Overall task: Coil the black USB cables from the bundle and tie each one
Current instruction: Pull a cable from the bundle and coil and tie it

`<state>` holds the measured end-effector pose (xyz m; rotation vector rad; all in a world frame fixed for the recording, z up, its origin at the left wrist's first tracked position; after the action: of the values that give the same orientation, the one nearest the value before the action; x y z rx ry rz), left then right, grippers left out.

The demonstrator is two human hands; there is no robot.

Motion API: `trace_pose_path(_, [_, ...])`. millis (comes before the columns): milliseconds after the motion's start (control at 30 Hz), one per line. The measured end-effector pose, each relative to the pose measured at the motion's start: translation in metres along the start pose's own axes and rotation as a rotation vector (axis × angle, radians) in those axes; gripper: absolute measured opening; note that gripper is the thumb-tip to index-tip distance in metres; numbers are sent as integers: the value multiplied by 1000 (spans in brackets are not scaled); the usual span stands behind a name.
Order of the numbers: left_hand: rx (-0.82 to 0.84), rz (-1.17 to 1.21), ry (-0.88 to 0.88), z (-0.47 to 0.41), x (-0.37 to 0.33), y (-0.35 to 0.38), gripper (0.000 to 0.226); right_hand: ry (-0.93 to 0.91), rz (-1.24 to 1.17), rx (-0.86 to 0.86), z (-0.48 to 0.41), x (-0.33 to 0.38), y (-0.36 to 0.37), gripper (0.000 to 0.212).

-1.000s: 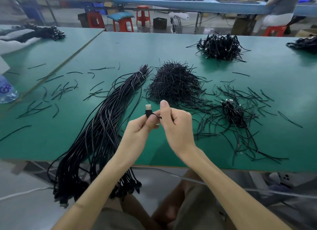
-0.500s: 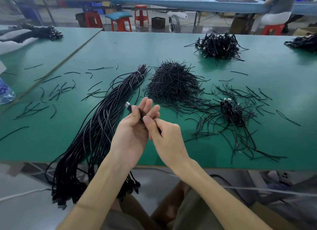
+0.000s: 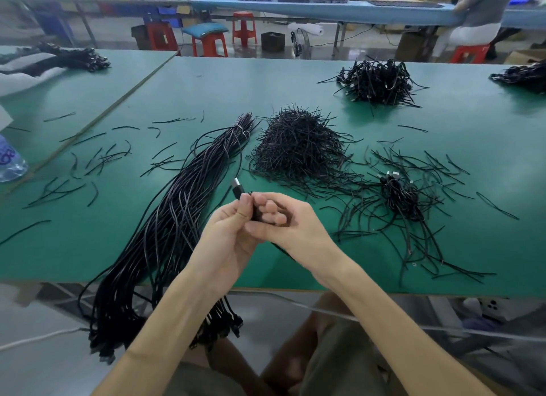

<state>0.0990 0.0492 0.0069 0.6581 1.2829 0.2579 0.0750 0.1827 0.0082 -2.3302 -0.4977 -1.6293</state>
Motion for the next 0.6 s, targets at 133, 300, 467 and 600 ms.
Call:
trace_pose_path(133, [90,-122,-81,2,-9,-3,35,-23,38,-57,2,0,-6,38])
trace_pose_path(300, [87,-386,-99,5,-21,-10,32,-109,191,-99,8,-1,-7,40])
trace_pose_path(467, [-147,-664,-65,10,-20,-4,25,-143,441,-93,12,-6,-5,46])
trace_pose_path(600, [-415,-942,80,8,-15,-1,10,-179,514,-97,11,-4,-6,33])
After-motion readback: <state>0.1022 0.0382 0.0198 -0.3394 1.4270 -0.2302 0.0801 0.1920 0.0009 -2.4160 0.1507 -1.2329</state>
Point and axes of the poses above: each hand's wrist, its own z-axis away from the middle knuckle, its own y-axis out of the palm, x = y × z, the point moved 1 cm from there along -z, towards the middle knuckle, and after that the axes turned 14 degrees about -y, right-handed, at the moved point
